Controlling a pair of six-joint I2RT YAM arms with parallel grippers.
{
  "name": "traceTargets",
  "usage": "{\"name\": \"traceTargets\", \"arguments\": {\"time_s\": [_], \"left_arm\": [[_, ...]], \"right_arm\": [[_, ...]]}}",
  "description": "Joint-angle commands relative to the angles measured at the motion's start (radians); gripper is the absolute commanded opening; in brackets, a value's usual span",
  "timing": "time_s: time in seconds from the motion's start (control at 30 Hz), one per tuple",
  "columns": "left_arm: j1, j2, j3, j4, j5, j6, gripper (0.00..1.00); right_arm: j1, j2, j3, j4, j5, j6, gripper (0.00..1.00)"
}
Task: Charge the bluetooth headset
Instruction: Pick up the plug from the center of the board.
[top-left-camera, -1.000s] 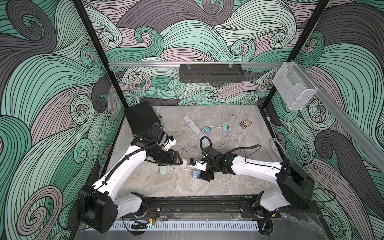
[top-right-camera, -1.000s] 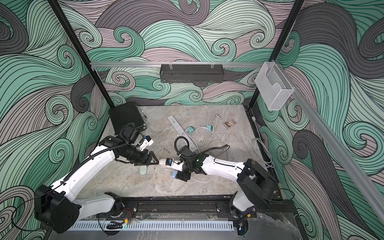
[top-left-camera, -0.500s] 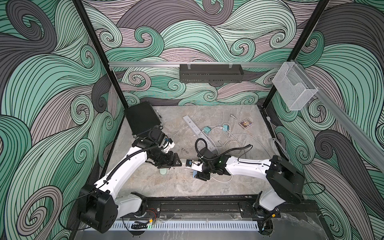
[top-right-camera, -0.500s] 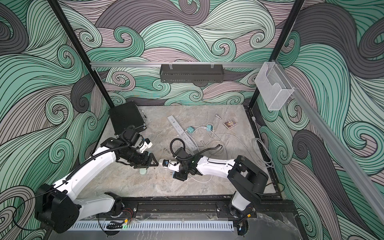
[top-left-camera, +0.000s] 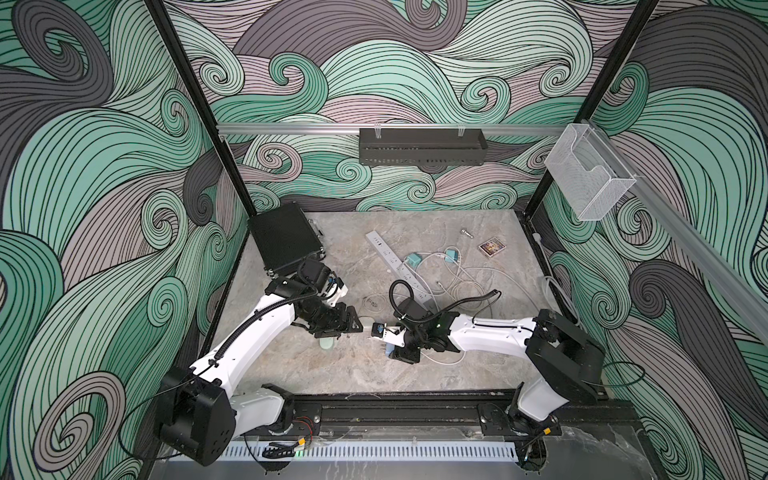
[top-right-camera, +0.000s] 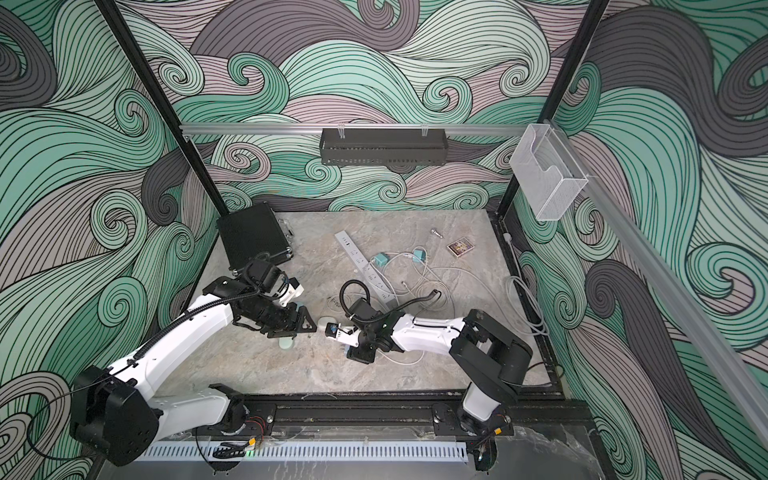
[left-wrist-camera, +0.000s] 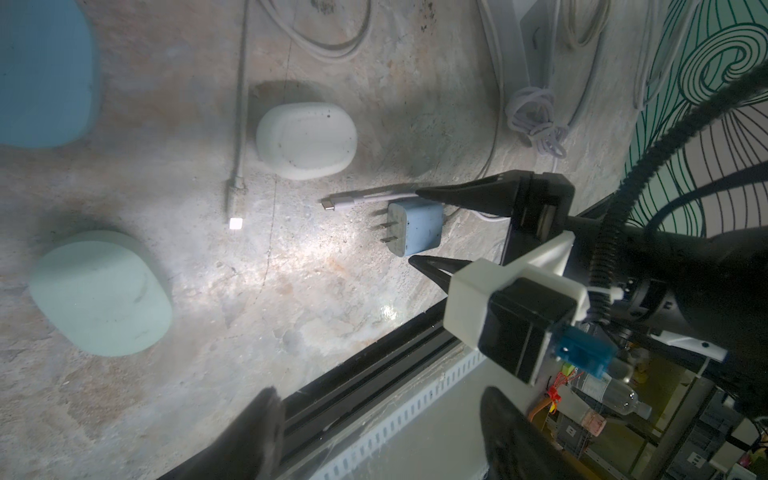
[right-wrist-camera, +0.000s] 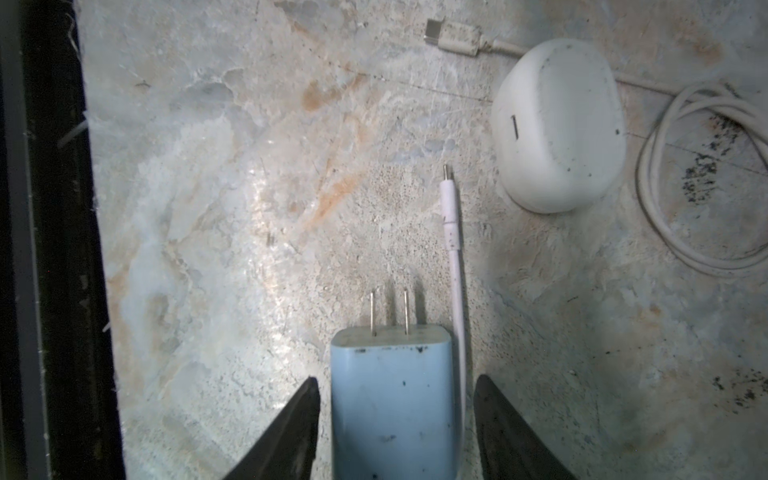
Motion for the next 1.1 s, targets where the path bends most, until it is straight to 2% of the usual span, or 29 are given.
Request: {"name": "traceTargets", "arguments": {"time_s": [0.0, 0.17, 0.3, 0.53, 0.73, 0.9, 1.07], "left_arm": [[-0.003, 0.015, -0.002, 0.015, -0.013, -0.016, 0.75], [-0.003, 0.032, -0.004, 0.022, -0.007, -0.025, 0.75], [-0.004, 0.043, 0.005, 0.046, 0.027, -0.044, 0.73], [-0.004, 0.038, -0.003, 0.209, 0.182, -0.14, 0.74], [-0.015, 0.026, 0.003, 0.372, 0.308, -0.19, 0.73], [-0.027, 0.032, 0.012, 0.388, 0.333, -0.178, 0.61], [-0.031, 0.025, 0.025, 0.362, 0.321, -0.157, 0.57]], "right_arm": [[0.004, 0.013, -0.019, 0.021, -0.014, 0.002, 0.56], [0.004, 0.011, -0.027, 0.041, -0.014, 0.002, 0.4], [0.003, -0.061, -0.027, 0.039, -0.039, -0.004, 0.35], [0.003, -0.277, -0.05, 0.031, -0.074, -0.058, 0.36], [0.003, -0.379, -0.036, 0.028, -0.075, -0.088, 0.36], [-0.006, -0.423, -0.03, 0.041, -0.072, -0.11, 0.36], [-0.039, -0.425, -0.017, 0.04, -0.074, -0.11, 0.36]]}}
